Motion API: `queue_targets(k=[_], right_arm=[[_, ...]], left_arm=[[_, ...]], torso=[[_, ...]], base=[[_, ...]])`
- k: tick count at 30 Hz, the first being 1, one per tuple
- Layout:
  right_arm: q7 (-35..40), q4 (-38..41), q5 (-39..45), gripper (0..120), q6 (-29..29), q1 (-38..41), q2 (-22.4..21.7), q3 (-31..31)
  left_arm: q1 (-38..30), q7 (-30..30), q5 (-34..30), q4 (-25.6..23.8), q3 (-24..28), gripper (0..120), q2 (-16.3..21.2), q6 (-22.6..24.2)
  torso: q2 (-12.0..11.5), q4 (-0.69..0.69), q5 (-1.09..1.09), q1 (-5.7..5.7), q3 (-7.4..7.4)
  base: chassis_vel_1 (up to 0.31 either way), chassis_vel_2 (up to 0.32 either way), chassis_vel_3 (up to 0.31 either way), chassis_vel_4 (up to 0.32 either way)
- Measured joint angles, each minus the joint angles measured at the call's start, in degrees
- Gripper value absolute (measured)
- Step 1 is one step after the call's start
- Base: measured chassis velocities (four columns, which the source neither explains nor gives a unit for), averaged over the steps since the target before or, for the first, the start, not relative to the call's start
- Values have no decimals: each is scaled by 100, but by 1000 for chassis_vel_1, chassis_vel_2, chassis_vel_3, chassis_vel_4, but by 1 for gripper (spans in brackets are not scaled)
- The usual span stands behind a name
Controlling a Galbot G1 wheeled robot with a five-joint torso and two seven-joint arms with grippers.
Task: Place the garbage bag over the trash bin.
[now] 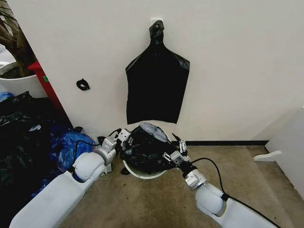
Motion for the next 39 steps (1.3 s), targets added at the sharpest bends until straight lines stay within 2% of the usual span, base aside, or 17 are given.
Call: queue_targets(k=[5,7,9,13,16,24,27,29,32,36,39], right_arm=[[-80,77,314,34,187,30,52,-6],[-99,77,328,34,218,32,53,-6],[-286,77,418,25,449,47,55,4],[-388,77,534,7,545,72,48,40],[-360,62,592,0,502,95,48,79],[-111,38,1136,0,155,197,19,156],[-72,-59,1469,0,50,228,15,187],[-67,-74,1497,0,38,230,15,190],[-65,-273,1541,0,15,237,20,225],[-115,-444,1474,0,88,237,25,245],[-492,-824,1243,0,565,236,42,302]], left_arm=[[46,-2,41,-15,-6,1,6,-5],[47,-2,46,-15,-6,1,7,-7],[54,3,148,-8,-7,1,18,-41],[100,81,479,30,-19,1,53,-205],[154,183,634,28,-47,1,81,-320],[264,653,1056,115,-200,1,247,-911],[270,1081,1100,224,-312,1,312,-1383],[270,1130,1097,234,-318,1,316,-1431],[265,1437,912,285,-366,1,321,-1759],[246,1600,720,303,-390,1,313,-1859],[111,1812,150,389,-424,1,295,-1896]], torso=[[0,0,0,0,0],[0,0,0,0,0],[0,0,0,0,0],[0,0,0,0,0],[0,0,0,0,0],[0,1,0,0,0],[0,0,0,0,0],[0,0,0,0,0],[0,0,0,0,0],[0,0,0,0,0],[0,0,1,0,0]], base=[[0,0,0,0],[0,0,0,0],[0,0,0,0],[0,0,0,0],[0,0,0,0],[0,0,0,0],[0,0,0,0],[0,0,0,0],[0,0,0,0],[0,0,0,0],[0,0,0,0]])
